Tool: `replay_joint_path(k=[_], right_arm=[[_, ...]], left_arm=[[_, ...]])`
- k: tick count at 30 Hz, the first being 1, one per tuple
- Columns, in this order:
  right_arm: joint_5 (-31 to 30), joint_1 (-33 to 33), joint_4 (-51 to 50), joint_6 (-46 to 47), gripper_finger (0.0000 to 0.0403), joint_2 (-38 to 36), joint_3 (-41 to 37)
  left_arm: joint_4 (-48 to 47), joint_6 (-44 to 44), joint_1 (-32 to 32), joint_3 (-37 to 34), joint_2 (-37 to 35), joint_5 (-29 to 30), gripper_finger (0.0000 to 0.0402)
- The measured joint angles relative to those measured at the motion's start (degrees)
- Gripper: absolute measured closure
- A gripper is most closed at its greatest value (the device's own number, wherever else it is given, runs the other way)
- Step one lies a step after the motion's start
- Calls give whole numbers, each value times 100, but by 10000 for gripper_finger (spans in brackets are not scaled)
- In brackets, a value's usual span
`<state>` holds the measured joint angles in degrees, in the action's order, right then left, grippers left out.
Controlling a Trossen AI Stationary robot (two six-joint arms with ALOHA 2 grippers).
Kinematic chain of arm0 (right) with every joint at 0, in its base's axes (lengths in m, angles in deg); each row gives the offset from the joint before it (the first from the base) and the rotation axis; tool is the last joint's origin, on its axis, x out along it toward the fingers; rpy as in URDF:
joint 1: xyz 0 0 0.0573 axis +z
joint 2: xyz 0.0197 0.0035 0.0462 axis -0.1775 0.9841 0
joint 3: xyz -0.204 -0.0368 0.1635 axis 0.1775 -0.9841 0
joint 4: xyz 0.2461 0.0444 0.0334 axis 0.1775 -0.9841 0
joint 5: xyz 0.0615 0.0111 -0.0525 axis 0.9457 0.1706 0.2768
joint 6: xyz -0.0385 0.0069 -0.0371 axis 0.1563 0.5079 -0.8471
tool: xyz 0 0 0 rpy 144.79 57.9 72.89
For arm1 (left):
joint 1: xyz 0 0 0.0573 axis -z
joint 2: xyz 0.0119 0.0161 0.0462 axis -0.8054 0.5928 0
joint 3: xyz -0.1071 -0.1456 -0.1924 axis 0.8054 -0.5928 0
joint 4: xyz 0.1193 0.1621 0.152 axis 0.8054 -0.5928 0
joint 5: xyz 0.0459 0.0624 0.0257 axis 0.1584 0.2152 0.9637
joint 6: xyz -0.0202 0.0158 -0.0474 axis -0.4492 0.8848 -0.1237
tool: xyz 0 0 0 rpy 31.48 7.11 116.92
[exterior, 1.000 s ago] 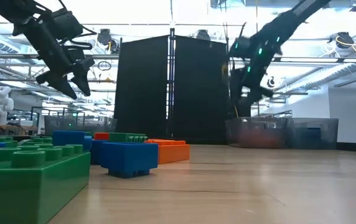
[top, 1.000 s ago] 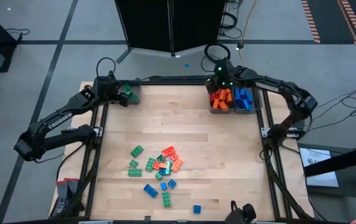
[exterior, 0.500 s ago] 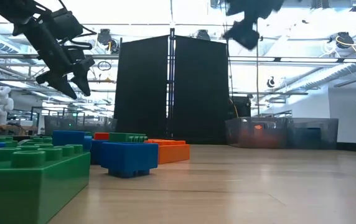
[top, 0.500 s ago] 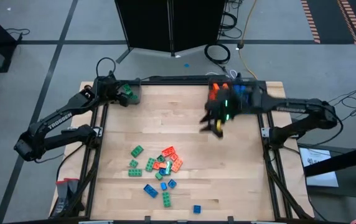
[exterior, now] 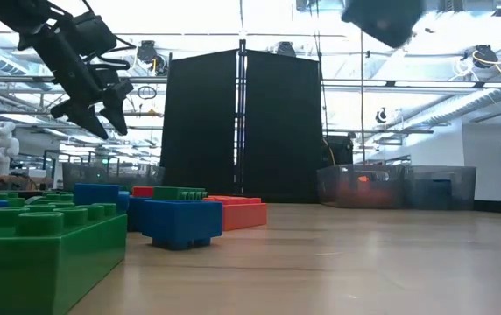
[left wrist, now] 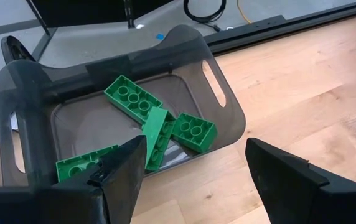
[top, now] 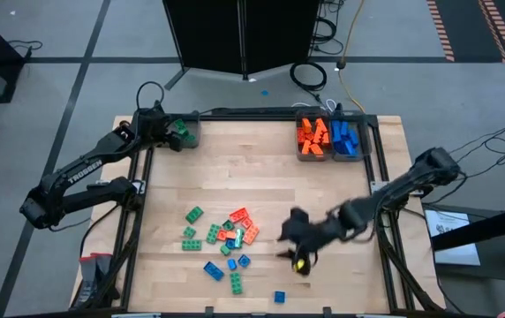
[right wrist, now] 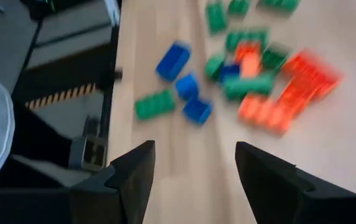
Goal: Sort blocks
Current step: Put the blue game piece into the right black bin
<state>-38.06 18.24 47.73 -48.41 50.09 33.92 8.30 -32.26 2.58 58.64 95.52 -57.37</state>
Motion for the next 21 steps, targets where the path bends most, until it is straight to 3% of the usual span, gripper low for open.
replay_joint_path(k=[6,21], right_arm=[[-55,618,249,833,187,948,188],[-383,1415,-524,1345,187,2805,1627]], left_arm=[[0,0,0,0,0,-2,125],[-6,-1,-2,0,0,-2,125]])
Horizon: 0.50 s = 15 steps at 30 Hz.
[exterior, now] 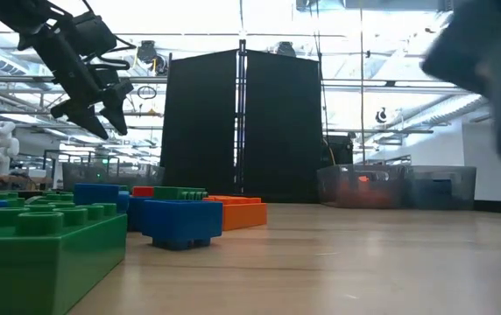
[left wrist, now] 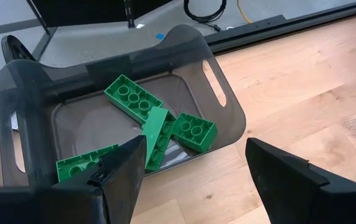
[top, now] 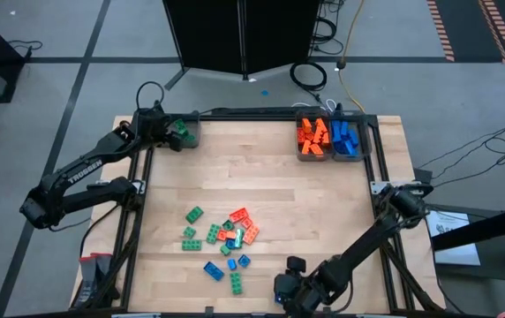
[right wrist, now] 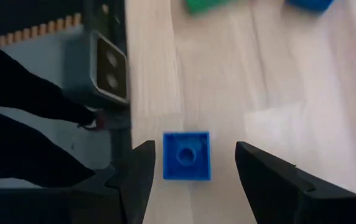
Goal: Sort blocks
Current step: Put the blue game piece into the right black bin
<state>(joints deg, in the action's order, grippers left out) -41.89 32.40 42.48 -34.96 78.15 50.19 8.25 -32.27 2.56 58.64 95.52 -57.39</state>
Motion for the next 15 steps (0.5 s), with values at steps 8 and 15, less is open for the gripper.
replay_joint_path(k=[8,15], right_arm=[[-99,173,8,826,187,447,23],[-433,174,19,798,187,454,25]], left_arm=[[-7,-1,1,0,0,0,125],[-7,-1,0,0,0,0,125]])
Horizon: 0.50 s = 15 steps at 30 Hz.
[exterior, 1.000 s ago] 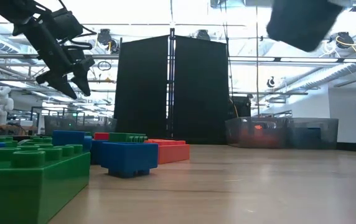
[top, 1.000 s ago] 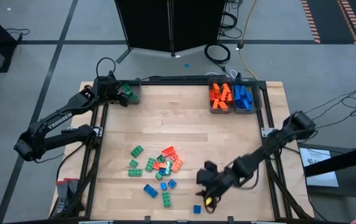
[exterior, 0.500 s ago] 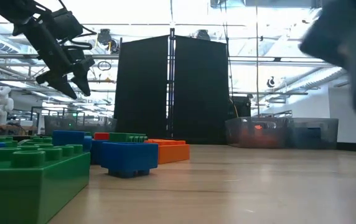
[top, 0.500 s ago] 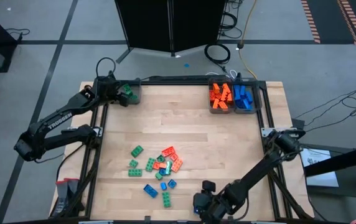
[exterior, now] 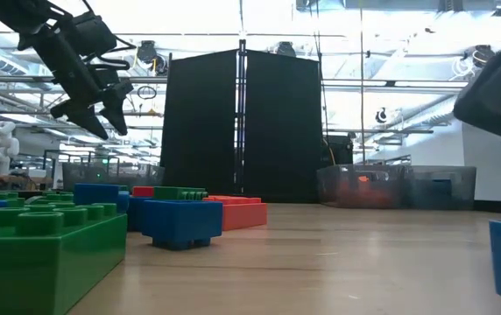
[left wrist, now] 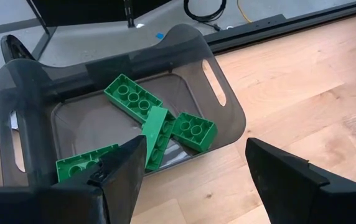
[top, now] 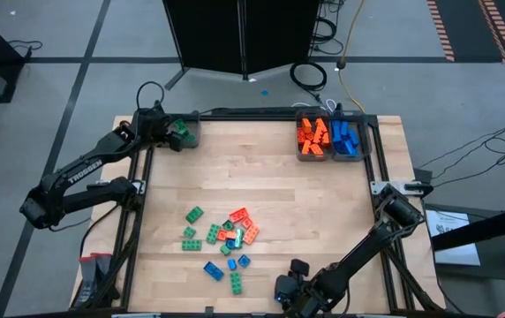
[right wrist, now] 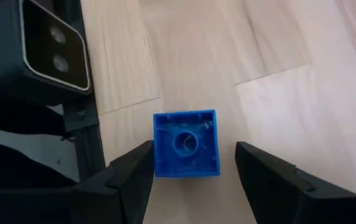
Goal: Sort blocks
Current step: Put the blue game piece into the right black bin
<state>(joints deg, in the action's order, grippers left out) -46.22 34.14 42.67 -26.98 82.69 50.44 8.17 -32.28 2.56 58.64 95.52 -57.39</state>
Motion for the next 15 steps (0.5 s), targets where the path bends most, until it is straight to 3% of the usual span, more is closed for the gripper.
replay_joint_path(k=[15], right_arm=[[-97,-80,259,104,192,299,20]], left_arm=[[1,0,1,0,0,0,125]])
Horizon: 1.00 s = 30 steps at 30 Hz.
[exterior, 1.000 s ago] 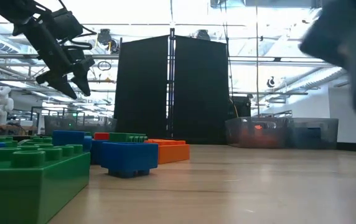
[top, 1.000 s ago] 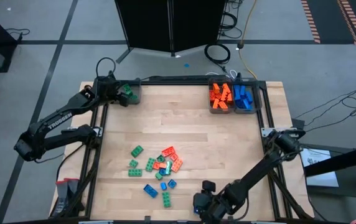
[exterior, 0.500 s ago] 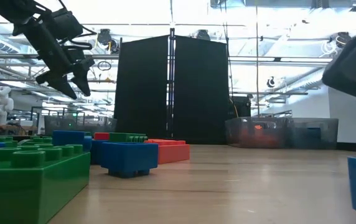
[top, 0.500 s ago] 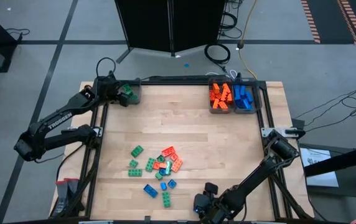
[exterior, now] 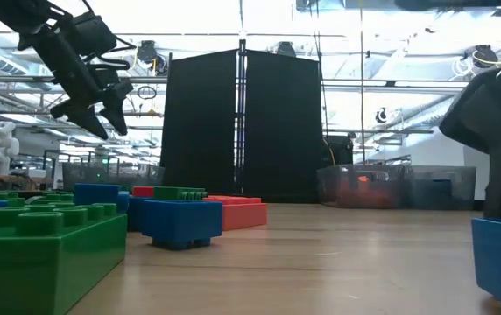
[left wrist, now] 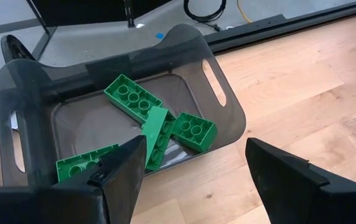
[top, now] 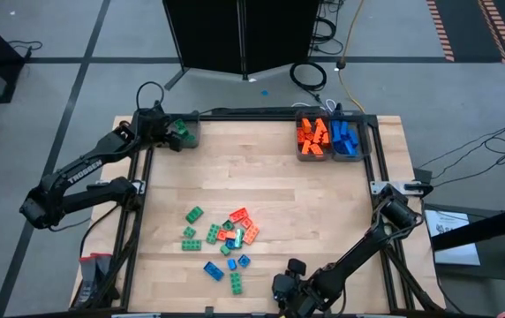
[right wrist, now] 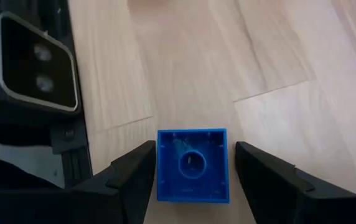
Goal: Sort blocks
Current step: Put the blue game piece into the right black bin
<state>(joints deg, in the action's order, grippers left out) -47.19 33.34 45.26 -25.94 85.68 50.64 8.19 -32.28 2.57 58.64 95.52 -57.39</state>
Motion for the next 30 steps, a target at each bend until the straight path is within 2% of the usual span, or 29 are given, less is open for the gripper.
replay_joint_path(k=[2,6,7,17,30], right_arm=[[3,-4,-92,213,208,5,9],[28,-8,-277,343,277,7,7],[46,-9,-281,343,282,7,4],[169,-86,-515,278,282,-100,-6],[136,-474,-2162,-865,282,-832,-50]], left_arm=[[-1,0,1,0,0,-2,125],[3,0,1,0,0,-2,125],[3,0,-1,0,0,-2,125],[5,-4,1,0,0,-2,125],[8,-7,0,0,0,-2,125]])
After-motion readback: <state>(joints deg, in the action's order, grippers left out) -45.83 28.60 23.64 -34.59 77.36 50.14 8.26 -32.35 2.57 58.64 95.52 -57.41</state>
